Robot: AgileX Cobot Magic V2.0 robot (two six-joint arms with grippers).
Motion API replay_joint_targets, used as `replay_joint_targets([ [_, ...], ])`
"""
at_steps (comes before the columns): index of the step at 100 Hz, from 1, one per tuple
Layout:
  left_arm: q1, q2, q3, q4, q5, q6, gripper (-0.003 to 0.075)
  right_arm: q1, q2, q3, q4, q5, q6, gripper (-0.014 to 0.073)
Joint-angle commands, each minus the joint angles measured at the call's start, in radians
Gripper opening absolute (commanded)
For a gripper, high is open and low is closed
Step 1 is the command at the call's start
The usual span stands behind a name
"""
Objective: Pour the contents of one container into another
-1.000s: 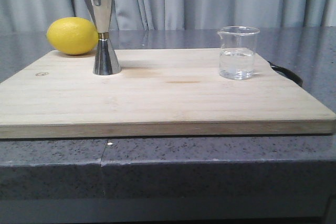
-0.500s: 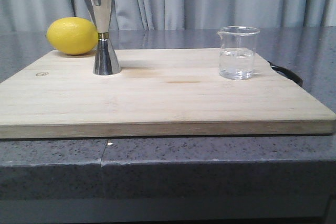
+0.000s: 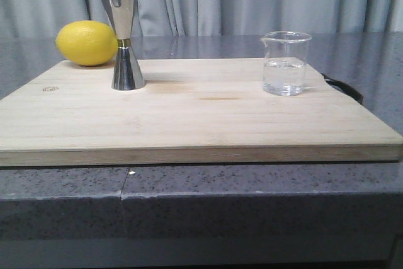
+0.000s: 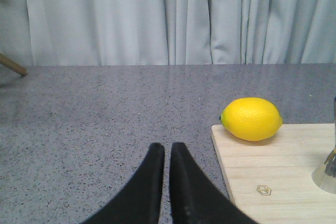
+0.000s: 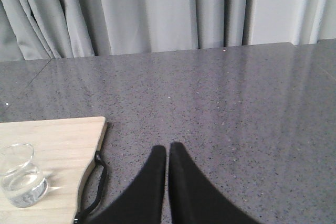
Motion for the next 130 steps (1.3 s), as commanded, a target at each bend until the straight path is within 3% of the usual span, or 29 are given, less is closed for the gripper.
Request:
replay_joint_targets([
  [1,0.001,0.015,-0.037,0.000,-0.079,-0.001,0.0158,-0.007,0.015,-0.036,-0.013,-0.074,-0.004,0.0146],
  [14,0.001,0.015,-0.037,0.000,-0.081,-0.001,0.0496,-0.007,0.015,-0.036,-0.019,-0.076,-0.004,0.0405],
  [23,0.001,0.015,-0.037,0.000,-0.081,-0.001,0.0600,-0.007,0.015,-0.036,-0.019,-0.076,-0.004,0.0494],
  [75,0.001,0.015,-0.037,-0.011,-0.081,-0.001,0.0492,-0.007,0.015,-0.036,-0.015,-0.076,-0.004,0.0498],
  [93,0.001,0.015,-0.039,-0.011,-0.073,-0.001,0.0501,-0.007,0.015,-0.041,-0.015,-0.064,-0.004,0.0503],
  [115,0.001,0.094,-0.127,-0.002,0.115,-0.001,0.0533,-0.007,0.016,-0.089,-0.015,0.017,-0.004,0.0639],
  [130,0.001,0.217,-0.229,-0.002,0.252,-0.001,0.0540,-0.007,0.046,-0.145,-0.015,0.105,-0.004,0.0646],
])
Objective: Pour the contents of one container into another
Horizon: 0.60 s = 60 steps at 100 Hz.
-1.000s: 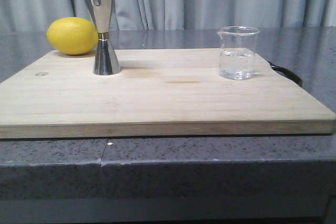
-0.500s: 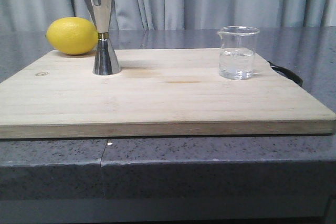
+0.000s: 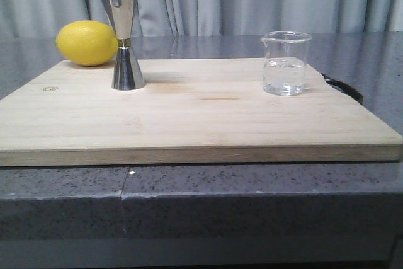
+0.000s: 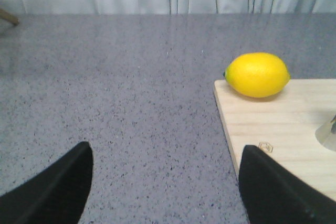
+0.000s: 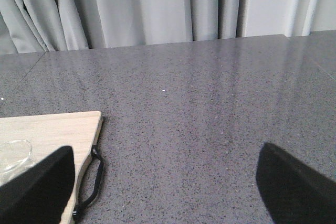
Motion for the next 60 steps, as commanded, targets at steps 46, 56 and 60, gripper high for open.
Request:
replay_joint_targets([
  [46,-0.005,0.450,-0.335,-0.009,0.340,0.029,0.0536,-0.007,0.277,-0.177,-0.013,0.215,-0.005,0.0646],
  [56,-0.004,0.503,-0.350,-0.063,0.368,0.101,0.0536,-0.007,0.336,-0.190,0.002,0.223,-0.022,0.0645],
  [60,-0.004,0.521,-0.352,-0.094,0.370,0.135,0.0536,-0.007,0.355,-0.196,0.002,0.229,-0.022,0.0645],
])
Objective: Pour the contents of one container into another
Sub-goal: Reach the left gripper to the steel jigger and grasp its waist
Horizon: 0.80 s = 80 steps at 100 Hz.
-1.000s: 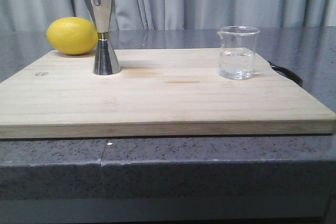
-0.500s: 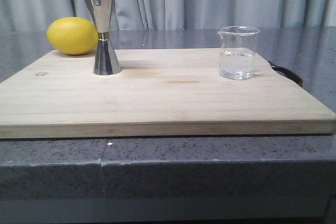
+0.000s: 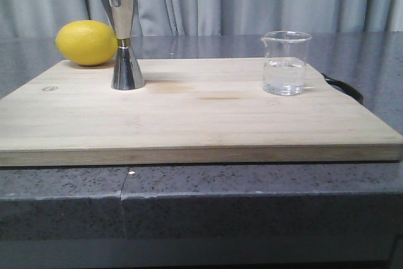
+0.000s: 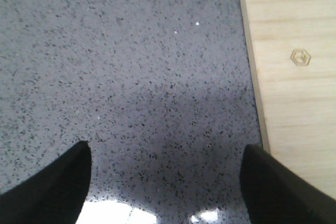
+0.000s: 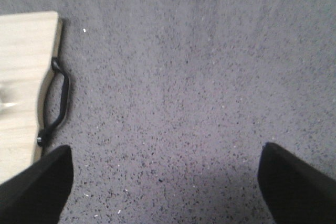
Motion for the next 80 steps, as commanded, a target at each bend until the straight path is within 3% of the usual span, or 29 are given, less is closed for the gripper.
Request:
replay_joint_targets([
  [1,-0.004,0.027,-0.042,-0.073,-0.022,0.082,0.0536,-0.007,0.048,-0.044,-0.001,-0.047,-0.014,0.0645],
  [19,-0.004,0.077,-0.042,-0.364,-0.042,0.405,0.0536,-0.007,0.118,-0.050,0.021,-0.060,-0.023,0.0645],
  [55,-0.004,0.211,-0.042,-1.075,-0.066,1.204,0.0536,-0.007,0.135,-0.050,0.023,-0.118,-0.023,0.0645],
  [80,-0.004,0.401,-0.042,-1.416,0.044,1.602,0.0536,-0.007,0.135,-0.046,0.023,-0.138,-0.023,0.0645],
])
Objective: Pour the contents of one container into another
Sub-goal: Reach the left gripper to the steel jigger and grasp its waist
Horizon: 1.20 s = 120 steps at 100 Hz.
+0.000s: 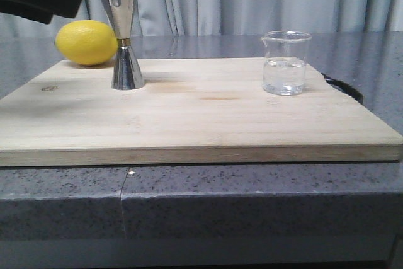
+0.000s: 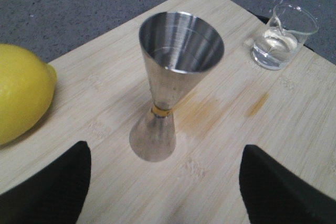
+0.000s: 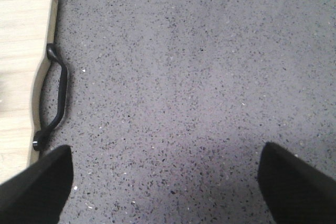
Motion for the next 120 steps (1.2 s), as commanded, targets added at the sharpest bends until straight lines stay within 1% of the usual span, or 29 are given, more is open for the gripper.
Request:
replay_joint_targets([
  [1,-0.004,0.038,-0.033,-0.186,0.075,0.150,0.0536,-0.007,0.001,-0.033,-0.007,-0.078,-0.012,0.0645],
  [15,-0.004,0.138,-0.033,-0.348,0.149,0.320,0.0536,-0.007,0.001,-0.033,0.001,-0.092,-0.012,0.0645],
  [38,-0.011,0.240,-0.036,-0.545,0.272,0.531,0.0536,-0.007,0.001,-0.033,0.002,-0.106,-0.012,0.0645],
  [43,-0.023,0.255,-0.040,-0.568,0.277,0.554,0.0536,-0.007,0.001,-0.033,0.002,-0.106,-0.012,0.0645],
  [54,-0.060,0.285,-0.066,-0.568,0.277,0.588,0.0536,-0.007,0.001,-0.033,0.002,-0.106,-0.012,0.0645],
  [67,-0.091,0.307,-0.090,-0.568,0.271,0.586,0.0536,-0.007,0.001,-0.033,0.002,-0.106,-0.013,0.0645],
  [77,-0.091,0.307,-0.090,-0.568,0.267,0.586,0.0528,-0.007,0.001,-0.033,0.002,-0.106,-0.019,0.0645],
  [82,-0.091,0.307,-0.090,-0.568,0.267,0.586,0.0502,-0.007,0.001,-0.033,0.002,-0.106,-0.019,0.0645],
  [94,-0.091,0.307,-0.090,-0.568,0.267,0.586,0.0384,-0.007,0.001,-0.033,0.002,-0.106,-0.019,0.0645],
  [108,-0.091,0.307,-0.090,-0.568,0.271,0.586,0.0278,-0.007,0.001,-0.033,0.002,-0.106,-0.019,0.0645],
  [120,-0.091,0.307,-0.090,-0.568,0.278,0.586,0.0230,-0.007,0.001,-0.033,0.005,-0.108,-0.019,0.0645],
])
